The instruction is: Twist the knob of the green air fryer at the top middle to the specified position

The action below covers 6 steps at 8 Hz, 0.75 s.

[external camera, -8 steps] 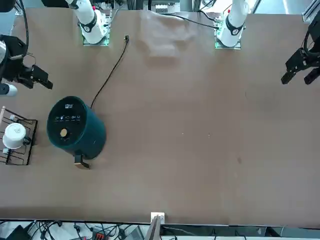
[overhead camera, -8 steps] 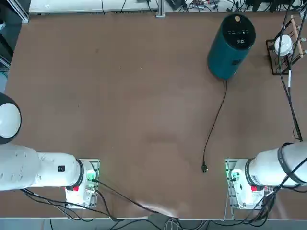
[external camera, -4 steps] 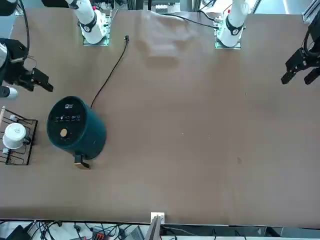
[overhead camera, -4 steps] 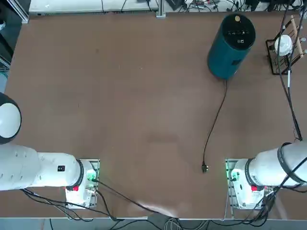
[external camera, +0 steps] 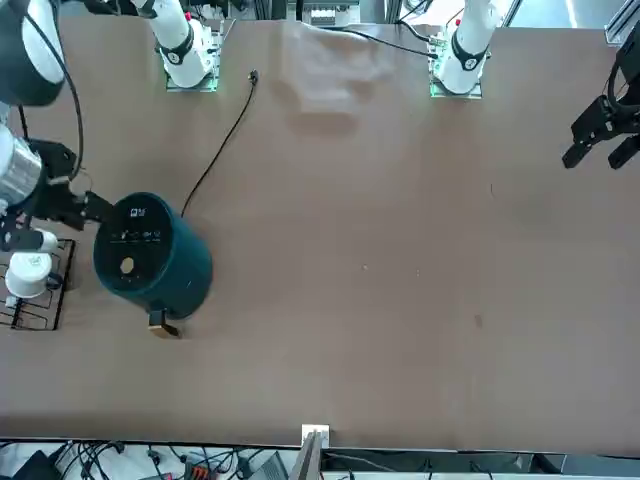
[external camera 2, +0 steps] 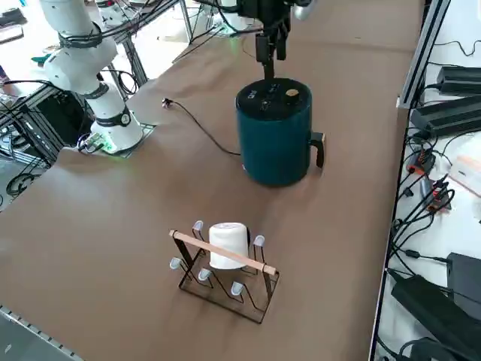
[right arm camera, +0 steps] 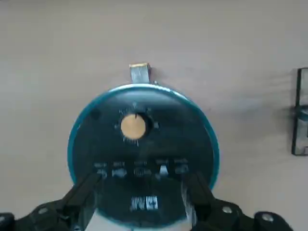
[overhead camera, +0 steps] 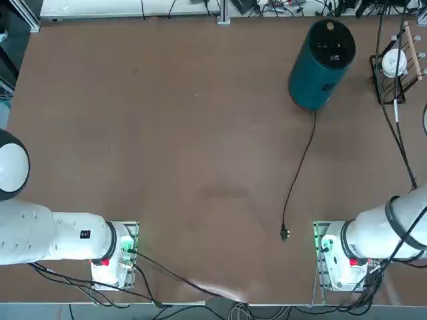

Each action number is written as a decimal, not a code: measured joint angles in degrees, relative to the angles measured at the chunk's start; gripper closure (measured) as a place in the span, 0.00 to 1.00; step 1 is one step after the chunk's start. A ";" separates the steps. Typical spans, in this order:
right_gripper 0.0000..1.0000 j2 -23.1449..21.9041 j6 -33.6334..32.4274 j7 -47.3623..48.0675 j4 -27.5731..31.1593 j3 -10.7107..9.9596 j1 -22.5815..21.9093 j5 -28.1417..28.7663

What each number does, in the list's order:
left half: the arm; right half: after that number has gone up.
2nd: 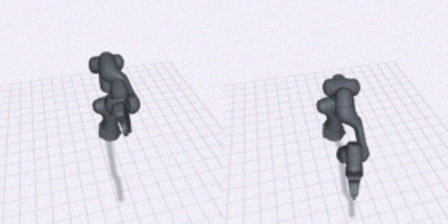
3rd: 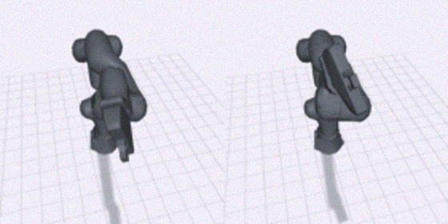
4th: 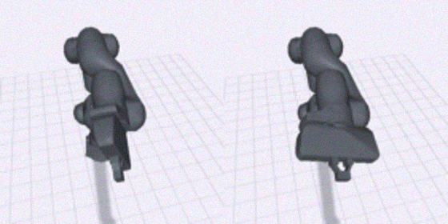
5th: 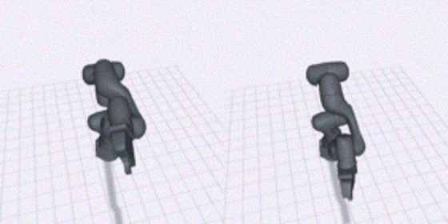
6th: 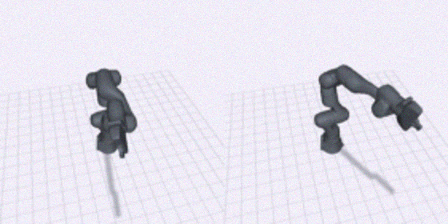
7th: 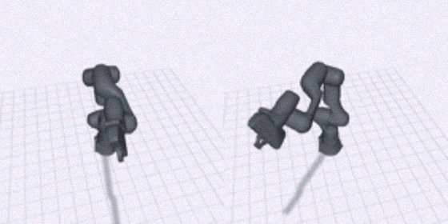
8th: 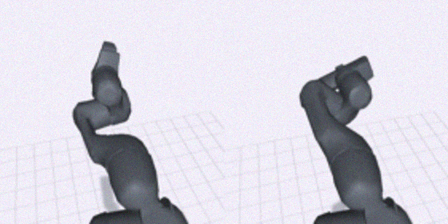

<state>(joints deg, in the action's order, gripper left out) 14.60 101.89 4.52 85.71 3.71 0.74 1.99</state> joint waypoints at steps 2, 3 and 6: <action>0.00 3.17 3.94 0.08 0.00 0.08 -1.90 -1.71; 0.01 4.62 5.66 0.22 0.00 0.10 -3.10 -2.79; 0.10 6.21 7.55 0.29 -0.03 -0.02 -3.76 -3.34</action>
<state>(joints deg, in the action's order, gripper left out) 20.80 109.44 4.80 85.68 3.68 -3.02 -1.35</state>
